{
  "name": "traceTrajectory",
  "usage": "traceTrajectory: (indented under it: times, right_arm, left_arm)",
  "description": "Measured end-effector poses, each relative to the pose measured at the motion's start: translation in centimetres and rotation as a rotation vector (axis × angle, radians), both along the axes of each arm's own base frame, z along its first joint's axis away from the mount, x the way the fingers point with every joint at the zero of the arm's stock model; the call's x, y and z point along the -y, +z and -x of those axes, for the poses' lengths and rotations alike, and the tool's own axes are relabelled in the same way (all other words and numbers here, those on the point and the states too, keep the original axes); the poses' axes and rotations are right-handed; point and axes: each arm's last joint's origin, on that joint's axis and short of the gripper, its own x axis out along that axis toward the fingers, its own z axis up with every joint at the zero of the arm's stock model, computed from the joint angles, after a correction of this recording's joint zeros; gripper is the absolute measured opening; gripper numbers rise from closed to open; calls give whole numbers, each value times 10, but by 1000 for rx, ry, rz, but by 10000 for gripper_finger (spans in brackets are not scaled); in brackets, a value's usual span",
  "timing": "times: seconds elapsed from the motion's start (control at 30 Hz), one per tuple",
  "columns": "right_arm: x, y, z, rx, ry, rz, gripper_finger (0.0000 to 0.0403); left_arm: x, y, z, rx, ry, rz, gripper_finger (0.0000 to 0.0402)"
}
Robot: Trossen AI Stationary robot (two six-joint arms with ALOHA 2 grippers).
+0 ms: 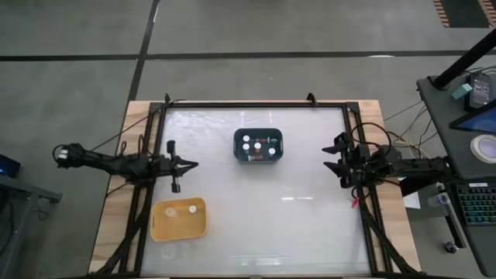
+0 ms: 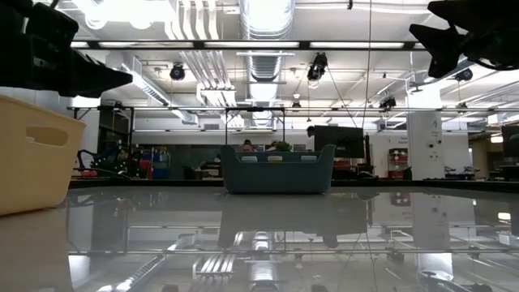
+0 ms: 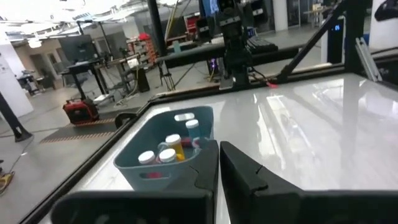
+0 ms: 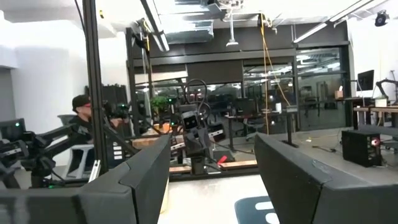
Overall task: Pick and place medicine bottles into bin by pill shape (circle, oval)
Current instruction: Return to Home Position
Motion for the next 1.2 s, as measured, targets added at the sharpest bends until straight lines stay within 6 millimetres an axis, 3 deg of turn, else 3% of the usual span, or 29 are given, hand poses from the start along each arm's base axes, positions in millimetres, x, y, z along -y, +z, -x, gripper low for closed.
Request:
traceTrajectory:
  times: [1.2]
  right_arm:
    - [0,-1,0,-3,0,0,226]
  left_arm:
    - [1,-12,-6,-125,-1,-25,0]
